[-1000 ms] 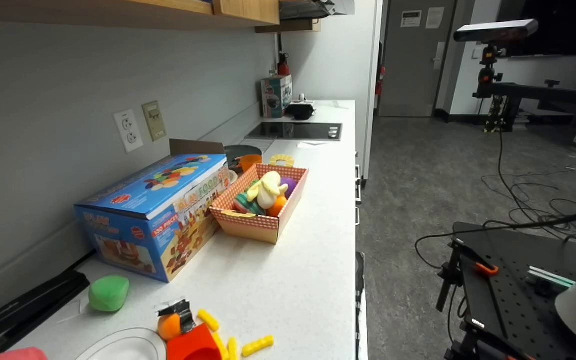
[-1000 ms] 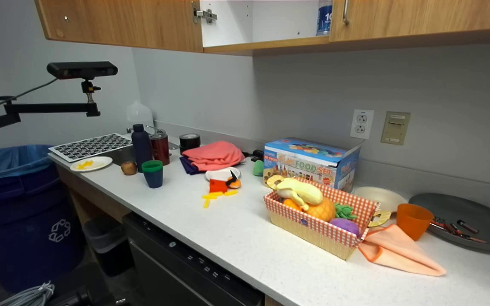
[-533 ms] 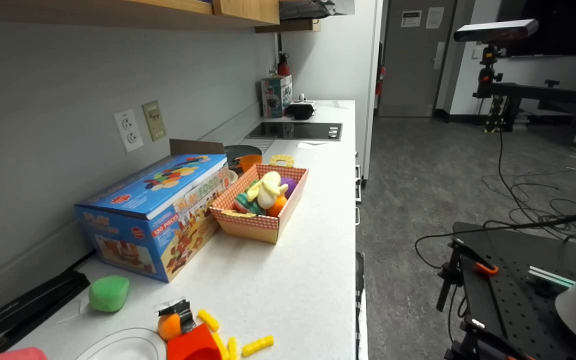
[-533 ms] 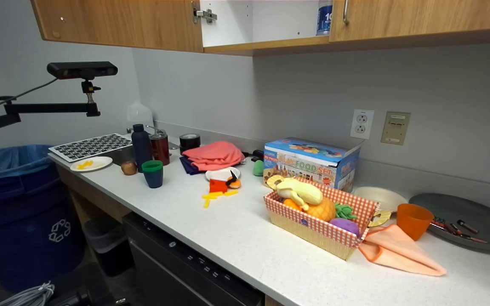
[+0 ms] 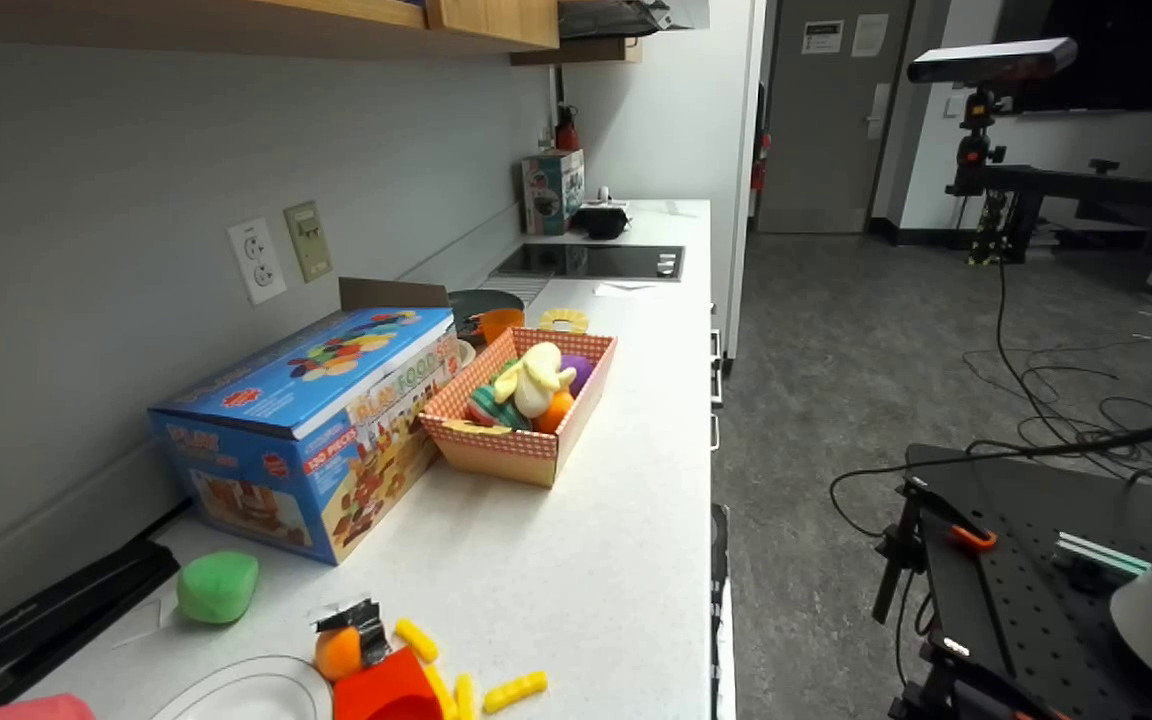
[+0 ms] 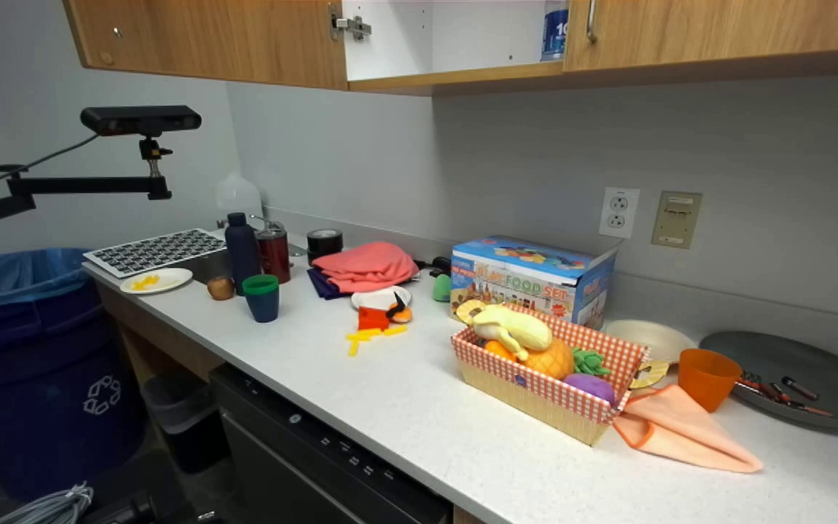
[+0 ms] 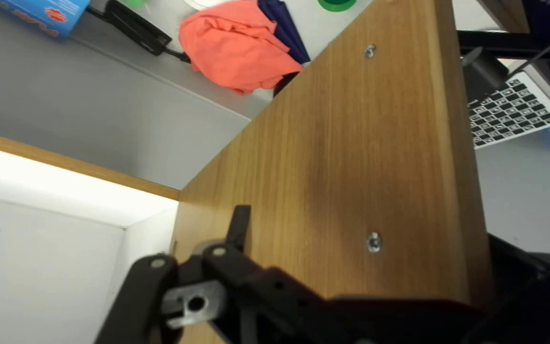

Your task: Close the cabinet

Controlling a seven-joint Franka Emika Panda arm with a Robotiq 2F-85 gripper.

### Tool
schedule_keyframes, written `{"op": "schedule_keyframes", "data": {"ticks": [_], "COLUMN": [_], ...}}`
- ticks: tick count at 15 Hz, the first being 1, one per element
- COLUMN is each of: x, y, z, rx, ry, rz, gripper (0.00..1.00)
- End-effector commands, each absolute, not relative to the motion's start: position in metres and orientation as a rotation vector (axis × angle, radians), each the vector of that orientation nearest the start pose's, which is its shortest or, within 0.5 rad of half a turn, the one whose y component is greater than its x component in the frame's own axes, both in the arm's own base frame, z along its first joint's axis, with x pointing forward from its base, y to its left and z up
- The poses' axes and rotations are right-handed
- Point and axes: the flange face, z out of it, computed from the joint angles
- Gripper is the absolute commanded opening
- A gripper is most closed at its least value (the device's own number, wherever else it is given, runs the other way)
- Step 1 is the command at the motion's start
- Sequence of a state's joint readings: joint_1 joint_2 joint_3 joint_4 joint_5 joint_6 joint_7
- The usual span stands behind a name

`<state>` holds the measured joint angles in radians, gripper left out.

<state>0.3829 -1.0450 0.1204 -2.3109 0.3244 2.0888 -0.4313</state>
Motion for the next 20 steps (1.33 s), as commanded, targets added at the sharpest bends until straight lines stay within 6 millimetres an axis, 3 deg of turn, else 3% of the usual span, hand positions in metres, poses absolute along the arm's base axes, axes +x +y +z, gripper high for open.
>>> {"op": "schedule_keyframes", "data": {"ticks": [1,6,12,15,20], "x": [0.213,0.233,0.278,0.290,0.300], "y": [0.128,0.073,0.018,0.002,-0.005], "z": [0.734,0.729,0.698,0.689,0.682], "rx": [-2.585,-2.786,-3.083,-3.187,-3.201], "ry": [-1.060,-0.910,-0.705,-0.612,-0.575], "rz": [-1.258,-1.337,-1.384,-1.382,-1.376], "gripper": [1.00,1.00,1.00,1.00,1.00]}}
